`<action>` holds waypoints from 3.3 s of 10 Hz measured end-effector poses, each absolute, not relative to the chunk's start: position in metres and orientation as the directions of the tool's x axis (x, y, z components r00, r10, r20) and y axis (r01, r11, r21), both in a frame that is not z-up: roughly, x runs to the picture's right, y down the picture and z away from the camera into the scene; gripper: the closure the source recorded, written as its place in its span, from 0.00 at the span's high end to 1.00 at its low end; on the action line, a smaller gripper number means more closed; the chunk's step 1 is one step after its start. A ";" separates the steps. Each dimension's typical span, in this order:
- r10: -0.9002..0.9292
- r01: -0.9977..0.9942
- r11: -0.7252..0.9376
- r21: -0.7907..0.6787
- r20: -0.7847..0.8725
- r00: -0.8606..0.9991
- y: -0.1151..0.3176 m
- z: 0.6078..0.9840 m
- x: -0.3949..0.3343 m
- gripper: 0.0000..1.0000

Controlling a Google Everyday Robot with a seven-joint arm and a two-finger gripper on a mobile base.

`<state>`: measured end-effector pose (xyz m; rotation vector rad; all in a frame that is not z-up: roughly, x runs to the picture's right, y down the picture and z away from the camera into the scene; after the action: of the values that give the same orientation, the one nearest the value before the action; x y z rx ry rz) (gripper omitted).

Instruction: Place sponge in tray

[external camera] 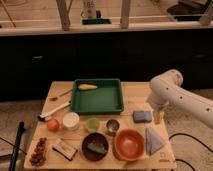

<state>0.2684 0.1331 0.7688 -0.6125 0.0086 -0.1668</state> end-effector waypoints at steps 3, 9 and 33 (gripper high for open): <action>-0.173 0.181 0.798 -0.575 0.069 0.982 0.145 0.791 0.265 0.80; -0.178 0.218 0.786 -0.579 0.126 0.976 0.159 0.818 0.266 0.80; -0.082 0.192 0.776 -0.601 0.206 0.975 0.192 0.865 0.277 0.80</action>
<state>0.2773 0.1915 0.8654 -0.6675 -0.1720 -0.1493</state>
